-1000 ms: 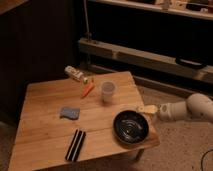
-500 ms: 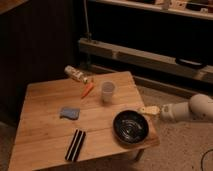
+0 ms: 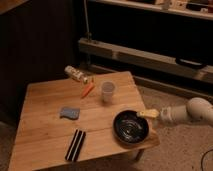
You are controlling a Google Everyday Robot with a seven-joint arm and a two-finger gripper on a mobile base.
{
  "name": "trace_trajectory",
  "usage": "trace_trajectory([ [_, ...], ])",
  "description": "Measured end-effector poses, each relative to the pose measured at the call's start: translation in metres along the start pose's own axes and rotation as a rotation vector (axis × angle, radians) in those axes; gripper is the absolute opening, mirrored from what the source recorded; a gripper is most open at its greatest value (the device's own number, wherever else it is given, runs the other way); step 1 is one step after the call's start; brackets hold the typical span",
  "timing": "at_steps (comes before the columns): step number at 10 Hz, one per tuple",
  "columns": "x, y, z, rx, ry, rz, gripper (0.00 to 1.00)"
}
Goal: Pick up the ceramic bowl
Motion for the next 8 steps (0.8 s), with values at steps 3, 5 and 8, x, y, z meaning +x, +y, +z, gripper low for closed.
trace_trajectory([
  [3, 0.002, -0.005, 0.013, -0.002, 0.024, 0.015, 0.80],
  [5, 0.002, -0.006, 0.020, -0.005, 0.035, 0.018, 0.80],
  [8, 0.002, -0.007, 0.027, -0.024, 0.050, 0.029, 0.80],
])
